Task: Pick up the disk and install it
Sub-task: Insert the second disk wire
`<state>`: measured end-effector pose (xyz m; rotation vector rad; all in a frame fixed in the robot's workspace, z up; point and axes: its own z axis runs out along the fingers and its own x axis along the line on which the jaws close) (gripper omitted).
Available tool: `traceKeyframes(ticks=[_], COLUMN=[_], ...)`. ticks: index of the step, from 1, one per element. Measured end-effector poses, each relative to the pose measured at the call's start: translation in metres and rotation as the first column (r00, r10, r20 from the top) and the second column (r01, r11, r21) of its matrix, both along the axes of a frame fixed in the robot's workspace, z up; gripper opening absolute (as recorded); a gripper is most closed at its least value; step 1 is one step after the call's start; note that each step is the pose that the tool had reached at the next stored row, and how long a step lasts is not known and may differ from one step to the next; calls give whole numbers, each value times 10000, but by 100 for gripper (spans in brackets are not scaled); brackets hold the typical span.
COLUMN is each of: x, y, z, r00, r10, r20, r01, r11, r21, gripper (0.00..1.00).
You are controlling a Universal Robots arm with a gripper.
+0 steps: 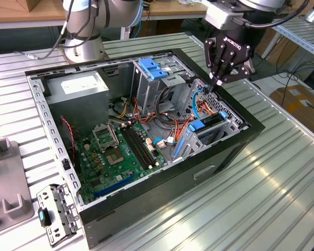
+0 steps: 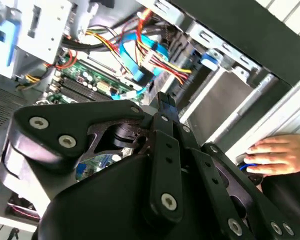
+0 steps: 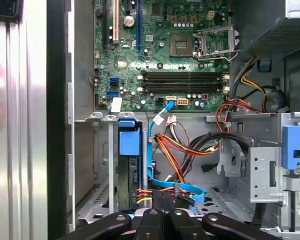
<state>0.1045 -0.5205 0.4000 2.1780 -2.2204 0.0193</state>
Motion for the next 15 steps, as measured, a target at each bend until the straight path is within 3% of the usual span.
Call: traceKeyframes(ticks=[1, 2, 4, 5, 7, 8, 10, 12, 15], x=[25, 49, 61, 63, 64, 65, 65, 66, 68], y=[70, 143, 210, 240, 272, 292, 333, 371, 395], z=[0, 0, -8, -12, -21, -29, -51, -85, -169], r00=[10000, 10000, 10000, 9999, 9999, 9999, 9999, 9999, 9999], r10=[1, 1, -1, -3, -6, -7, -8, -9, -12], r20=[-5, -35, -89, -110, -116, -118, -118, -118, -118], r01=[-1, -1, -2, -2, -3, -4, -4, -4, -3], r11=[10000, 9999, 9994, 9987, 9969, 9961, 9951, 9945, 9923], r21=[-34, -122, -334, -513, -788, -882, -993, -1051, -1238], gripper=[11, 11, 11, 11, 11, 11, 11, 11, 18])
